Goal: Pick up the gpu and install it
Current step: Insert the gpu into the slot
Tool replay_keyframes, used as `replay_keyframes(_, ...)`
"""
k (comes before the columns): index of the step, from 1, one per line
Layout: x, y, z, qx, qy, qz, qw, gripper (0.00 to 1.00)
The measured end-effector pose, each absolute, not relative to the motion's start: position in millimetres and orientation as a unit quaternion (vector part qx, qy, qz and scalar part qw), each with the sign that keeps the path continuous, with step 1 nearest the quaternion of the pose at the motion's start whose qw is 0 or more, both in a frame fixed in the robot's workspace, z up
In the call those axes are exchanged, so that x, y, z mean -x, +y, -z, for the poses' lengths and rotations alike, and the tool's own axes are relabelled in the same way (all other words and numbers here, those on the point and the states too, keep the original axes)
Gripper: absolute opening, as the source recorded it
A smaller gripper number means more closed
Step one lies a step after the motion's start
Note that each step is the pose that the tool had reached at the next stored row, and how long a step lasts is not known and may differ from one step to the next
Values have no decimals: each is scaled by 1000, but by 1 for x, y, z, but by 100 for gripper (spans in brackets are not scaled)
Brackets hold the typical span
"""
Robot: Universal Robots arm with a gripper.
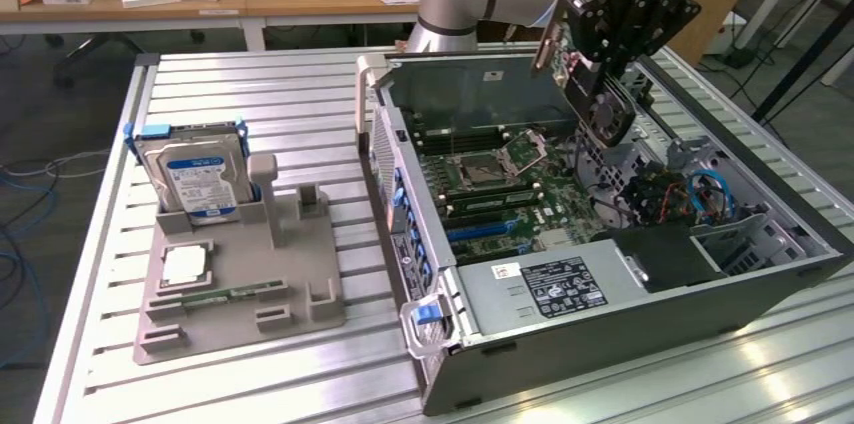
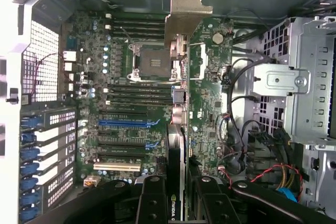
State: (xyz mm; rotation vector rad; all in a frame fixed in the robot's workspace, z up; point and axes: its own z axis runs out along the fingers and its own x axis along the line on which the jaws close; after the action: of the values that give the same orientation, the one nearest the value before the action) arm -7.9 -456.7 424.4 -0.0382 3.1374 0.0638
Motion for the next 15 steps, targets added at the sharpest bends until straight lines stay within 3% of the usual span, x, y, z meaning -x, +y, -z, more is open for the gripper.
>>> replay_keyframes(15,8,-457,-424,107,994,-20,0,26)
